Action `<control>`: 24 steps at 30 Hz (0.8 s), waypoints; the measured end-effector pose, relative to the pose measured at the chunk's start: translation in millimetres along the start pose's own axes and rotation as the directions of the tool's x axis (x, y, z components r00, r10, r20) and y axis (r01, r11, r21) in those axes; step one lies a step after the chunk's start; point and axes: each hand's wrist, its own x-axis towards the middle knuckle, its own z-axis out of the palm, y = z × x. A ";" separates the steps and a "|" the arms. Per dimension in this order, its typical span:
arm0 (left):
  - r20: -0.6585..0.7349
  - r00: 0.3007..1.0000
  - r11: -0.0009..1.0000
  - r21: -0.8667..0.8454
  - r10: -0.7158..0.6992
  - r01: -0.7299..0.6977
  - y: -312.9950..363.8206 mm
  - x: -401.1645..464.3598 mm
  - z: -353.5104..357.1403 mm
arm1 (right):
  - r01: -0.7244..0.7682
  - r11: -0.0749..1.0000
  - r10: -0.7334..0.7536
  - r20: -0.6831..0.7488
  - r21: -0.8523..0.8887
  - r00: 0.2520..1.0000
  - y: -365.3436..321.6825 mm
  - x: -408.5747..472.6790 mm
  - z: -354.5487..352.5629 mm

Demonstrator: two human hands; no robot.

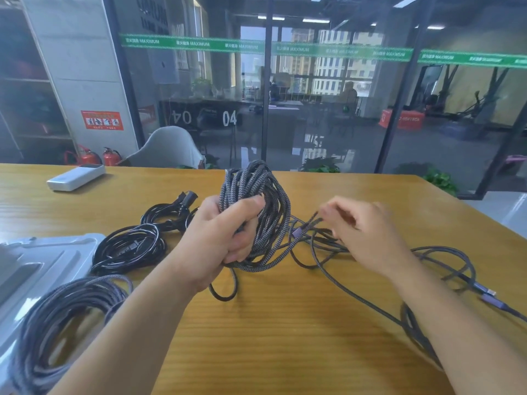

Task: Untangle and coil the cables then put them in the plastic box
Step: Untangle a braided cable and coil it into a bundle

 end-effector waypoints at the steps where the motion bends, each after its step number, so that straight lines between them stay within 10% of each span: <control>1: 0.013 1.000 1.000 0.022 0.001 -0.002 0.1 -0.3 2.3 | -0.072 0.986 0.070 0.022 0.149 0.997 -4.6 -2.1 0.5; 6: 0.089 0.996 0.996 0.091 -0.026 0.018 -4.1 -2.0 19.6 | -0.312 0.812 0.359 0.000 0.492 0.933 -19.6 3.0 19.9; 10: 0.149 0.987 0.990 0.136 -0.061 0.041 -10.3 -2.7 24.2 | -0.292 0.156 0.564 0.158 0.944 0.811 -10.4 14.0 -1.2; 12: 0.136 0.988 0.983 0.180 -0.067 0.042 -13.3 -1.8 25.2 | -0.295 -0.009 0.567 0.248 0.956 0.785 -7.5 14.7 -12.7; 15: 0.131 0.988 0.981 0.186 -0.084 0.058 -15.8 -2.1 28.9 | -0.292 -0.005 0.563 0.244 0.956 0.789 -7.3 14.7 -7.6; 24: 0.180 0.977 0.980 0.182 -0.111 0.078 -14.5 -2.9 38.4 | -0.067 0.464 0.498 -0.198 0.884 0.844 -39.6 -0.8 12.9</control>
